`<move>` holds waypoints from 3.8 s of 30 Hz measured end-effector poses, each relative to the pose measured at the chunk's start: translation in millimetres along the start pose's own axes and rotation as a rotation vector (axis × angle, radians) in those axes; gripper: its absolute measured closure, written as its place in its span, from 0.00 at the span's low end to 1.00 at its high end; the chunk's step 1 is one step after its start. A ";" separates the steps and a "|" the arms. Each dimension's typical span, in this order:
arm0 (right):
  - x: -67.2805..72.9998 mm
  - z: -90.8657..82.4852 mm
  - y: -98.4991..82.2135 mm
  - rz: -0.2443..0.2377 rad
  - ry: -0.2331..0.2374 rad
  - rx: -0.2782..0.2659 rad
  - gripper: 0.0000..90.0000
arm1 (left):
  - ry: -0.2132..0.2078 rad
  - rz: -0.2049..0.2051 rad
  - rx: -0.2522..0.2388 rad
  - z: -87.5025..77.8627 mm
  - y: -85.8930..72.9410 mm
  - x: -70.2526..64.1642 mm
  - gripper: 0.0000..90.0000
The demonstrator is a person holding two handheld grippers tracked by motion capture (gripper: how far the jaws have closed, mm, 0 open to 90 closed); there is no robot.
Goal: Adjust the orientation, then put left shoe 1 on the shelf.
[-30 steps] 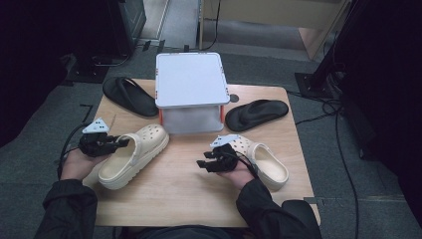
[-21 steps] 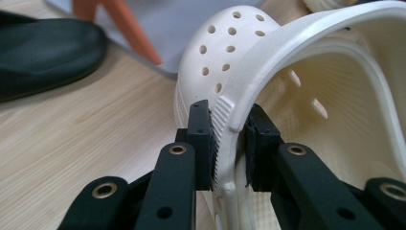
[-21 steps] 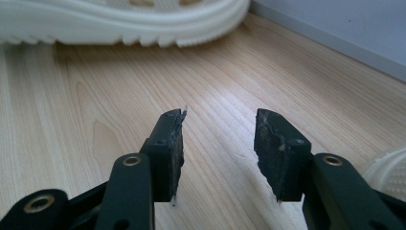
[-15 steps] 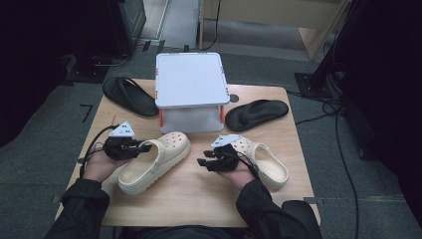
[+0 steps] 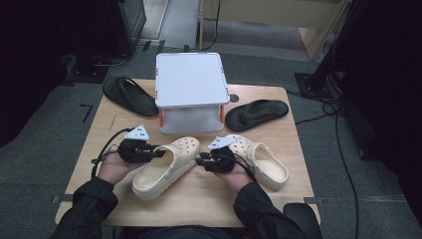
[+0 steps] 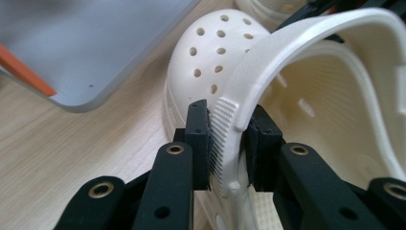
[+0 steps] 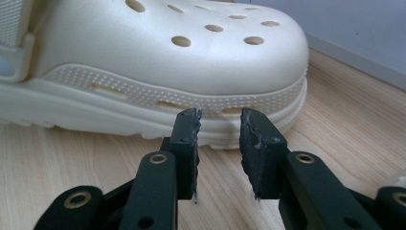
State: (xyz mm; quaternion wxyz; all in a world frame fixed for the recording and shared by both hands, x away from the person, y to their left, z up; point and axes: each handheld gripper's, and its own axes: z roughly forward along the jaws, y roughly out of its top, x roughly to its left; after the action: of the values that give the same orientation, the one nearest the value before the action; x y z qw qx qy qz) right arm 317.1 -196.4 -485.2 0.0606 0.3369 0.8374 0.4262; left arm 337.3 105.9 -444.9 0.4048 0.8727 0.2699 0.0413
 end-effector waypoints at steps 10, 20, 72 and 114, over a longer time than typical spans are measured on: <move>-8.4 7.5 5.2 0.024 -0.027 0.005 0.80 | -0.051 -0.029 0.032 7.7 -2.2 -4.9 0.77; -11.0 14.3 8.7 0.036 -0.038 0.034 0.80 | -0.112 -0.074 -0.017 -5.9 -6.9 -0.8 0.69; -18.4 3.3 24.2 0.074 -0.021 -0.033 0.74 | -0.151 -0.185 -0.033 7.5 -20.7 18.8 0.74; 21.4 5.1 24.1 -0.031 0.007 -0.012 0.52 | -0.040 -0.155 -0.165 -37.5 76.9 63.7 0.80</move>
State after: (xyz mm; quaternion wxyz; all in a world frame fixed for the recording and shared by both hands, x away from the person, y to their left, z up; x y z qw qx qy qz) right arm 315.1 -169.8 -466.2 0.0663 0.3219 0.8402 0.4313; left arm 414.2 123.1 -373.0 0.4827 0.8135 0.3240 0.0145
